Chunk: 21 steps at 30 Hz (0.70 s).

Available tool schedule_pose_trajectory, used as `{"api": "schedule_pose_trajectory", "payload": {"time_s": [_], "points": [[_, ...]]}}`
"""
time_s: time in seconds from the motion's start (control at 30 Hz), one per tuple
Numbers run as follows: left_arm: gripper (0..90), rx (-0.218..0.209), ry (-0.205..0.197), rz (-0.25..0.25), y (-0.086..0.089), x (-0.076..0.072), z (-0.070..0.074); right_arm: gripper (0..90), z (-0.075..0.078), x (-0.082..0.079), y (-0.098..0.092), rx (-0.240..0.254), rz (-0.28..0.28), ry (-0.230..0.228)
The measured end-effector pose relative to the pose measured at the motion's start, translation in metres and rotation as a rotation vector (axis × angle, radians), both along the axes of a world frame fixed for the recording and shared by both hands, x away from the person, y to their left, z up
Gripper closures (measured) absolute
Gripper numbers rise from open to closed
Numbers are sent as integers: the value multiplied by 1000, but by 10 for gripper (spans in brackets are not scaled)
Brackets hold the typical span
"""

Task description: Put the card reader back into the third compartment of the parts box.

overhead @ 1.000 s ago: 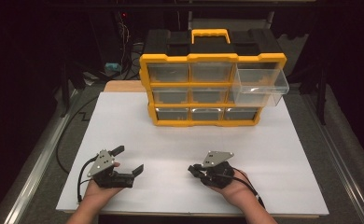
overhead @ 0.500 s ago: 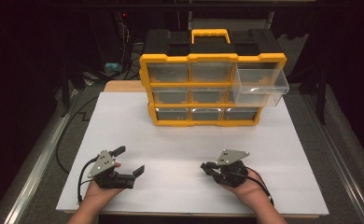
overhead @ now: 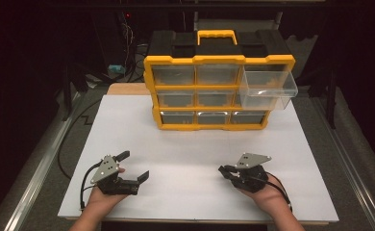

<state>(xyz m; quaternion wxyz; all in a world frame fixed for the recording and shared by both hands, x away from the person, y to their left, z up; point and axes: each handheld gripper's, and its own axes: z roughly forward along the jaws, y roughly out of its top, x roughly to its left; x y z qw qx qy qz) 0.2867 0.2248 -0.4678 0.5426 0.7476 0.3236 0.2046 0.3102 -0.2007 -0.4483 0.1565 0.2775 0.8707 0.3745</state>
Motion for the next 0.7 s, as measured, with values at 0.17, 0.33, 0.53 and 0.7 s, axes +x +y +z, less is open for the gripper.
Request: {"api": "schedule_pose_trajectory", "payload": {"time_s": [0.17,0.33,0.53,0.7], "points": [[2,4,2,-4,-1,0,0,746,3,-1,-16,5,-34,-3],[2,2,1,-3,-1,0,0,746,4,-3,-30,9,-64,-5],[2,0,0,-2,-1,0,0,746,4,-5,-43,10,-92,-2],[2,-4,0,1,0,0,0,746,5,-5,-47,13,-102,6]]}}
